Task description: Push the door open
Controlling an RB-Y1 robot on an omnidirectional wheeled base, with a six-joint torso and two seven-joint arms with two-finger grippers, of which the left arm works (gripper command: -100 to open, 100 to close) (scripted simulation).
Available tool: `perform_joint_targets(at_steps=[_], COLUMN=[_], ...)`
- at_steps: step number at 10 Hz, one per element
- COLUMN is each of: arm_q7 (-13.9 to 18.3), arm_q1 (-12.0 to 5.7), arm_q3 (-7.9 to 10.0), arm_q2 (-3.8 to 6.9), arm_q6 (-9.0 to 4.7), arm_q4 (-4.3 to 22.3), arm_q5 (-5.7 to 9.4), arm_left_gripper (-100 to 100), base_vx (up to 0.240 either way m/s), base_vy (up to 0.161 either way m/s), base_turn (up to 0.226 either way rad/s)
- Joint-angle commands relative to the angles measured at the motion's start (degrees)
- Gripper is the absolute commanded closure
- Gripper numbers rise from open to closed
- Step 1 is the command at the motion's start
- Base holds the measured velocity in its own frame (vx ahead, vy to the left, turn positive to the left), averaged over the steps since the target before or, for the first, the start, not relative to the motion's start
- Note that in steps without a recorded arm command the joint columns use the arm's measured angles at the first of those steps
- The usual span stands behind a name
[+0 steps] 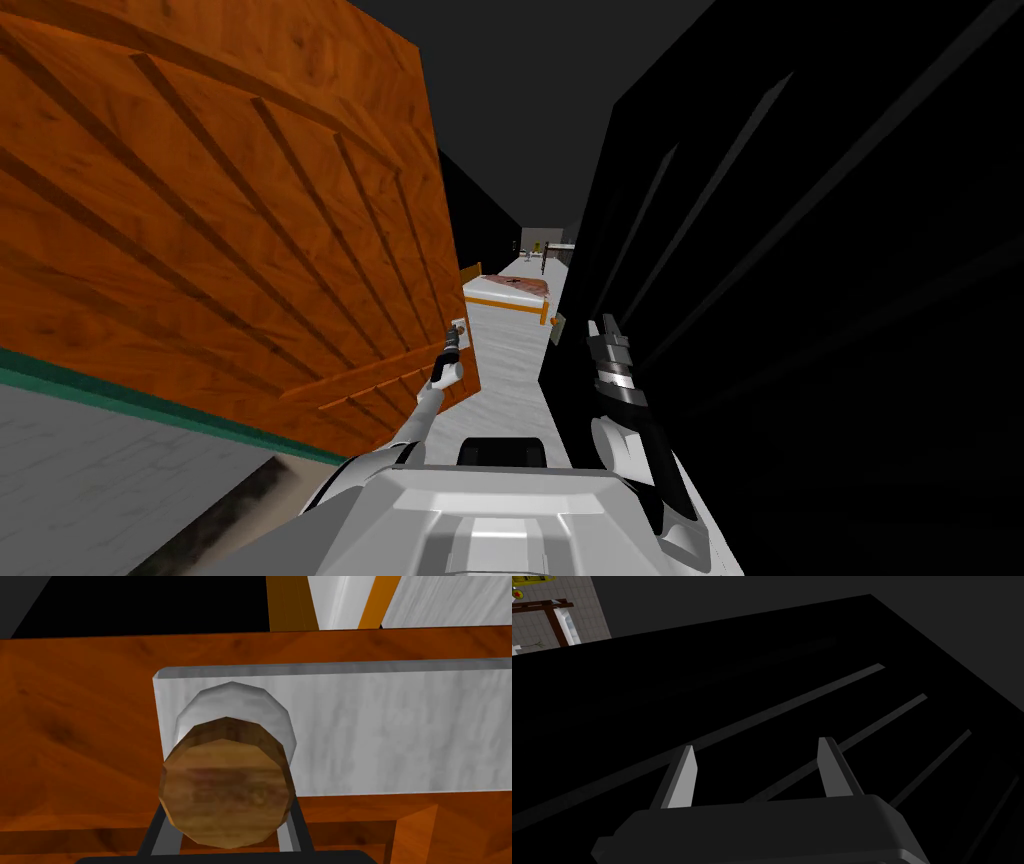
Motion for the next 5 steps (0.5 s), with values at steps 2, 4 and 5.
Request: perform_joint_targets(at_steps=[2,4,5], arm_q7=[-1.1,-3.3,-4.2], arm_q1=[-1.17,-3.09,-3.87], arm_q3=[0.40,0.43,0.44], arm_q2=[1.39,1.59,1.55], arm_q6=[-1.15,-2.76,-3.41], arm_q4=[1.2,4.0,5.1], arm_q5=[1.67,4.05,5.01], arm_left_gripper=[-100,-100,-100], base_vx=[-0.004,-0.101,-0.134], base_vy=[0.034,-0.004,-0.027], base_turn=[0.067,0.000,0.012])
